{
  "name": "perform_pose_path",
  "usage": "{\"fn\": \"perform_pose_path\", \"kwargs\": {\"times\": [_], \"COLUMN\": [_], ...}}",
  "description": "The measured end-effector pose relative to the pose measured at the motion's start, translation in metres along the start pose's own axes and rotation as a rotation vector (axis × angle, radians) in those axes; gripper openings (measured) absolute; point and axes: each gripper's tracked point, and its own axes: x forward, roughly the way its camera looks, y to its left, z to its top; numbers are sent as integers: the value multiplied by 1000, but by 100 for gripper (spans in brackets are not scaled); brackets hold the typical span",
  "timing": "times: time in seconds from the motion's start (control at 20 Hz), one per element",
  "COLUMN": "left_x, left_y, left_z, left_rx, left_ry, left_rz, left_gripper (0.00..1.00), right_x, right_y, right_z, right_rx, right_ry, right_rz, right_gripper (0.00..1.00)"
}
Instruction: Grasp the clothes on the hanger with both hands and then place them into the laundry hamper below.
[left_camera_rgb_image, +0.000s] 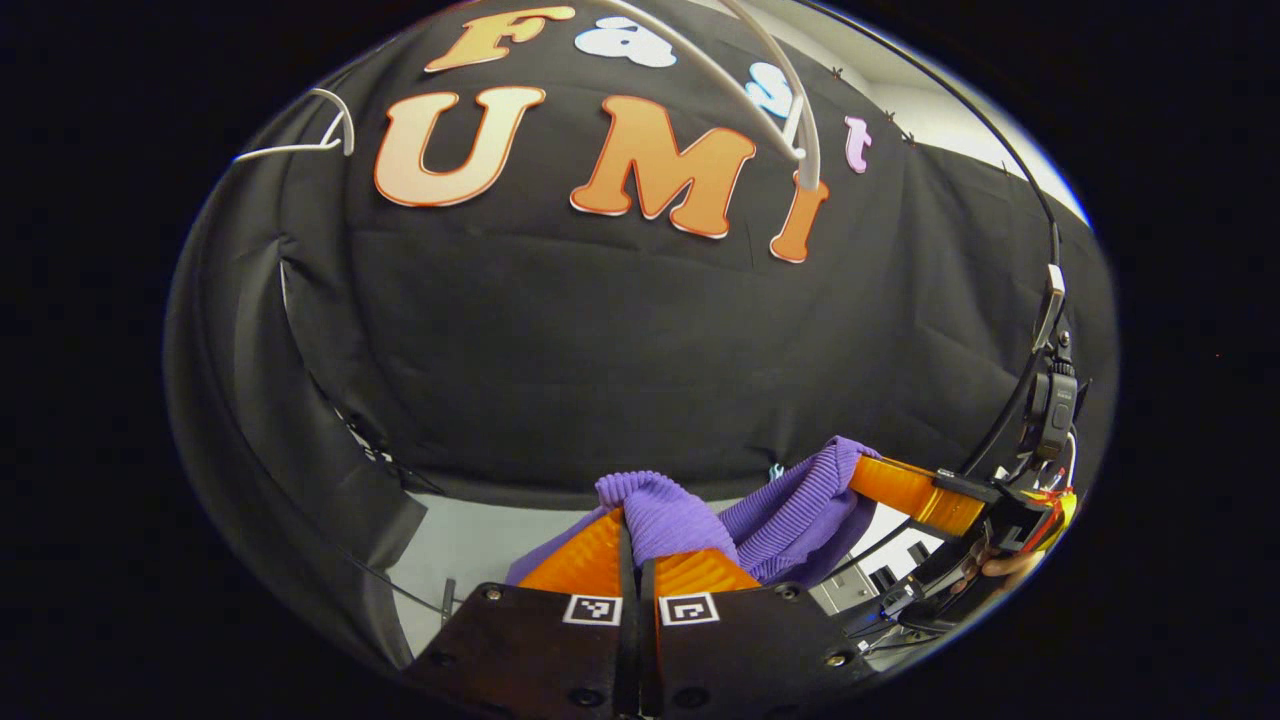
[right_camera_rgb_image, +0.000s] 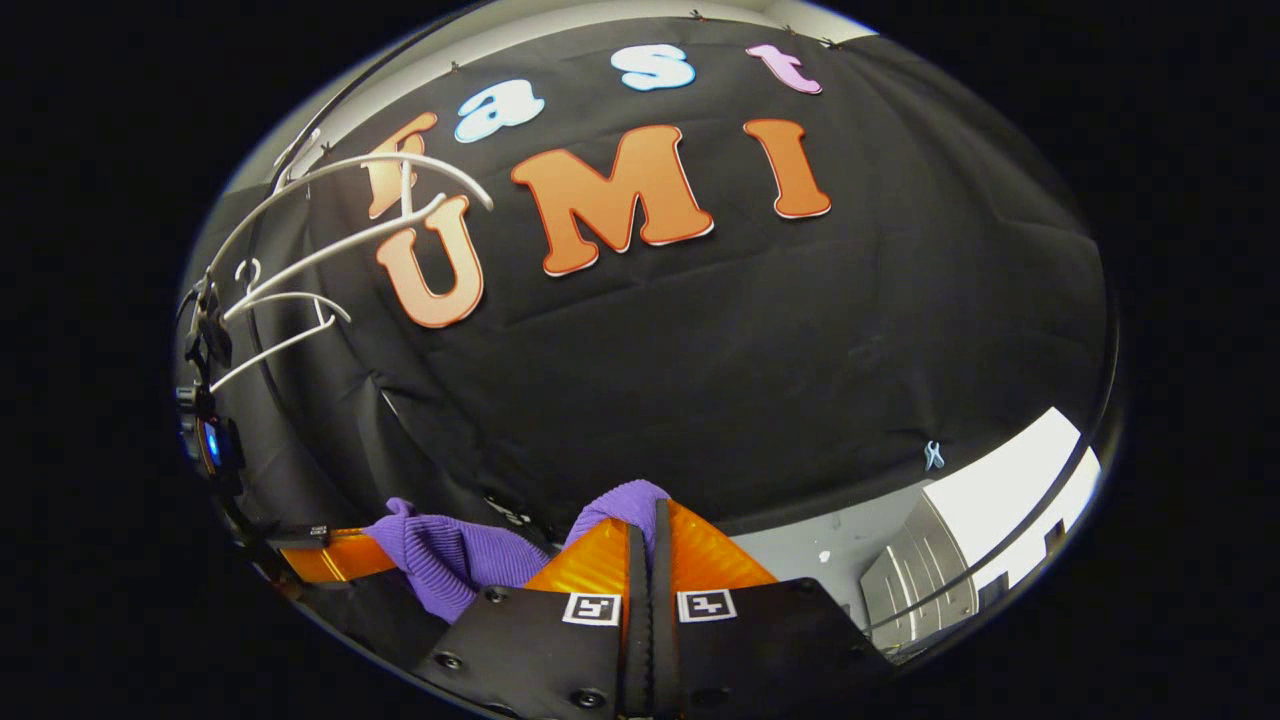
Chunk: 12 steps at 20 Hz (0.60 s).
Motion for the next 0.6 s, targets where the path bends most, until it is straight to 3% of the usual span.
{"fn": "perform_pose_path", "kwargs": {"times": [0.6], "left_x": [64], "left_y": [4], "left_z": [-76], "left_rx": [-26], "left_ry": [253], "left_rz": [2], "left_gripper": [1], "right_x": [40], "right_y": [-37], "right_z": [-88], "right_rx": [5], "right_ry": [218], "right_rz": [-100], "right_gripper": [7]}}
